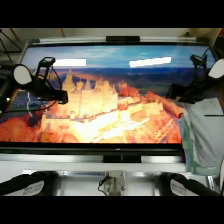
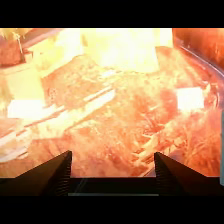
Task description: Fold the shirts.
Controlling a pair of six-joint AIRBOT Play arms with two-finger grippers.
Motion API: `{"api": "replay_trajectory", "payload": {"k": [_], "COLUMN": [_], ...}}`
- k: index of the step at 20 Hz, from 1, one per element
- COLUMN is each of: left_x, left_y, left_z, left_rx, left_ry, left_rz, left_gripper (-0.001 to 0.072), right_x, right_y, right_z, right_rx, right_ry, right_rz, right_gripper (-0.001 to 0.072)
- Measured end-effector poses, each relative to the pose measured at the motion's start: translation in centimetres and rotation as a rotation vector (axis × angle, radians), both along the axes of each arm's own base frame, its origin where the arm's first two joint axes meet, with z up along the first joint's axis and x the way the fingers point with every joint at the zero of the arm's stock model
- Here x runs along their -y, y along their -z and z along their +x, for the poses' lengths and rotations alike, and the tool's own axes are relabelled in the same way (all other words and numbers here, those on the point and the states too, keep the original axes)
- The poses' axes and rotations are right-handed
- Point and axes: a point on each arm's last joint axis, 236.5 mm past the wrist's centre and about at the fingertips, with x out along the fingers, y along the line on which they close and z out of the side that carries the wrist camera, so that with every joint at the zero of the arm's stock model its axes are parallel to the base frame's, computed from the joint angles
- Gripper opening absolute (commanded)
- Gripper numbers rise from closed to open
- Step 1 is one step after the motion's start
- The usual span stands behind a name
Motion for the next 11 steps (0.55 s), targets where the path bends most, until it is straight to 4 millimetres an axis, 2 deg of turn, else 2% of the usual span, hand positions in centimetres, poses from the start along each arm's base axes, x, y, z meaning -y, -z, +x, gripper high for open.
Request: {"api": "replay_trajectory", "payload": {"k": [11], "left_x": [0.38], "left_y": [0.30], "left_z": [0.03], "left_rx": [0.008], "left_ry": [-0.006], "left_rz": [-0.015], "left_gripper": [0.0713], "right_x": [-0.95], "right_y": [0.22], "right_z": [-0.19], "right_rx": [-0.014], "right_ry": [-0.026], "right_rz": [0.023], "right_gripper": [0.0631]}}
